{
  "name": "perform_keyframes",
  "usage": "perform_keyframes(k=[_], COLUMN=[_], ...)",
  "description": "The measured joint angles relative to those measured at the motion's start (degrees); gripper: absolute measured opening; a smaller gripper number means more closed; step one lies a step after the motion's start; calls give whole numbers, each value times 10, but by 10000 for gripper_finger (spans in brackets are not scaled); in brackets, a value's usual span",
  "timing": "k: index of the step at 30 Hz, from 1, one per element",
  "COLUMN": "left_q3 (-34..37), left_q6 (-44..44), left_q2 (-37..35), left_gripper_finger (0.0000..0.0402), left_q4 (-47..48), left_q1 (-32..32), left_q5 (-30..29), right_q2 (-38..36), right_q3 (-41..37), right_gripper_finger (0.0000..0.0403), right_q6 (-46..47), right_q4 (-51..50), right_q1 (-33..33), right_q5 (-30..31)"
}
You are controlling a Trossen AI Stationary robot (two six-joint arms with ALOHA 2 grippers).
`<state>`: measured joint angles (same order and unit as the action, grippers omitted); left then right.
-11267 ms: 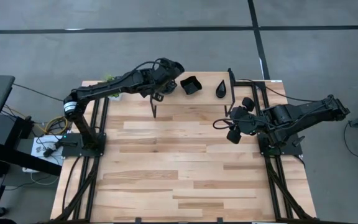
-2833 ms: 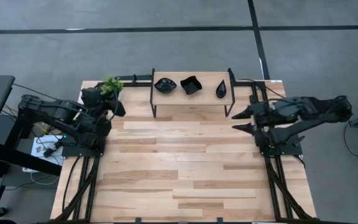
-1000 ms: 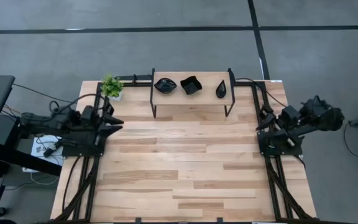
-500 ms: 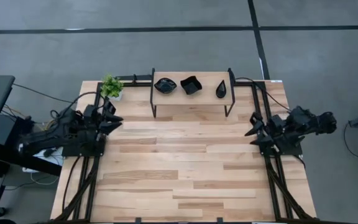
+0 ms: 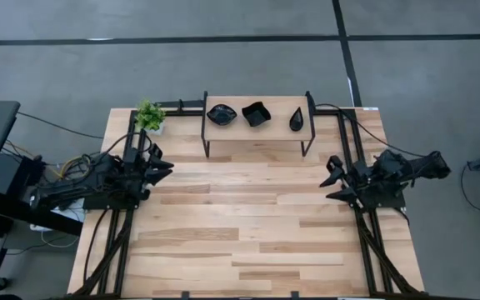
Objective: Pick & Place Mini shaped plates
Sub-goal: Return to Home Position
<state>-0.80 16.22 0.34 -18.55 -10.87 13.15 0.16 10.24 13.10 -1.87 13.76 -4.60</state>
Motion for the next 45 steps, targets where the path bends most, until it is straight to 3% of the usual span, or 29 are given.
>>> perform_keyframes(k=[14,21,29,39,45], left_q3=[5,5,5,5,5], left_q6=[-69,-69,-69,-68,-68], left_q2=[3,3,3,3,3], left_gripper_finger=[90,90,90,90,90], left_q4=[31,30,28,26,26], left_q1=[0,0,0,0,0], left_q5=[3,2,2,2,2], right_q2=[0,0,0,0,0], right_q3=[-59,-60,-60,-60,-60], right_gripper_finger=[173,172,181,185,185], right_q6=[-56,-61,-156,-138,-11], right_q4=[28,-18,8,7,6], right_q1=[-1,-11,-16,3,15], right_q5=[16,31,14,12,12])
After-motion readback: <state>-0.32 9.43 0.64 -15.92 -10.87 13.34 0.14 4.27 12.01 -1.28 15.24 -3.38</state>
